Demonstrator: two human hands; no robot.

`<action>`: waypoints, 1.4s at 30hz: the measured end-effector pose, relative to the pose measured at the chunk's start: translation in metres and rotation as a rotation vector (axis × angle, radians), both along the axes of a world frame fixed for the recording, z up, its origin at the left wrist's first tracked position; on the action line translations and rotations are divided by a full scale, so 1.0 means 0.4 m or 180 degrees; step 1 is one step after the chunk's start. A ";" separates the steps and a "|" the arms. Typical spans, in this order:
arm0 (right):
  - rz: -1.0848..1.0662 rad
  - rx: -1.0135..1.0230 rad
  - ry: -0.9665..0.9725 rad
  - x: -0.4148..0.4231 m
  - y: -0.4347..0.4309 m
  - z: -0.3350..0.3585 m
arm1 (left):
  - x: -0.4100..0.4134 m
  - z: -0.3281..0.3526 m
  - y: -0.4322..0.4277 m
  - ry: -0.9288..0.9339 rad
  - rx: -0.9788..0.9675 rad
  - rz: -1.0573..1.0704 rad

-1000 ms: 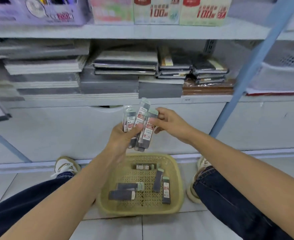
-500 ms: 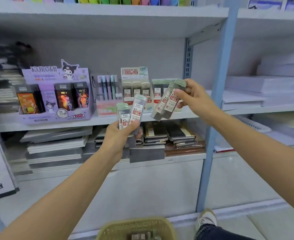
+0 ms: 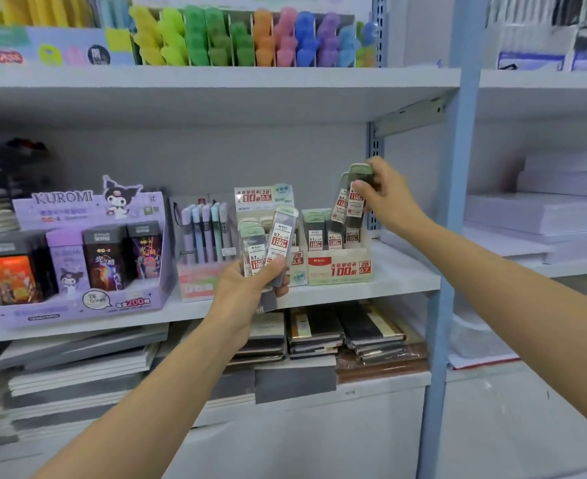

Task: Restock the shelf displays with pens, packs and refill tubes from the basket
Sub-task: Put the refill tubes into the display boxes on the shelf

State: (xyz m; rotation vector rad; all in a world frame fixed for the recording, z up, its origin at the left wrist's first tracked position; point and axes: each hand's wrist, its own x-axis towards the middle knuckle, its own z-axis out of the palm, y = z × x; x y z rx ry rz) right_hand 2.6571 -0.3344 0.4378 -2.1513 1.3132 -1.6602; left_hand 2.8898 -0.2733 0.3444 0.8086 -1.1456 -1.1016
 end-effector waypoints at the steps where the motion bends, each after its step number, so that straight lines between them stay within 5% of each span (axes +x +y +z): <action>1: -0.0067 -0.0015 0.0146 0.002 -0.013 -0.001 | 0.000 0.000 -0.008 0.0000 -0.0007 -0.0019; 8: -0.0073 0.0326 0.0756 0.001 -0.065 -0.025 | -0.006 -0.025 -0.033 -0.0027 -0.0006 -0.0146; 16: 0.0152 0.0262 -0.0013 0.007 -0.058 -0.033 | -0.022 -0.025 -0.030 0.0047 0.0095 -0.0112; 42: 0.0033 0.0056 0.0356 -0.038 -0.065 -0.082 | -0.053 -0.026 -0.028 0.0057 0.0163 -0.0143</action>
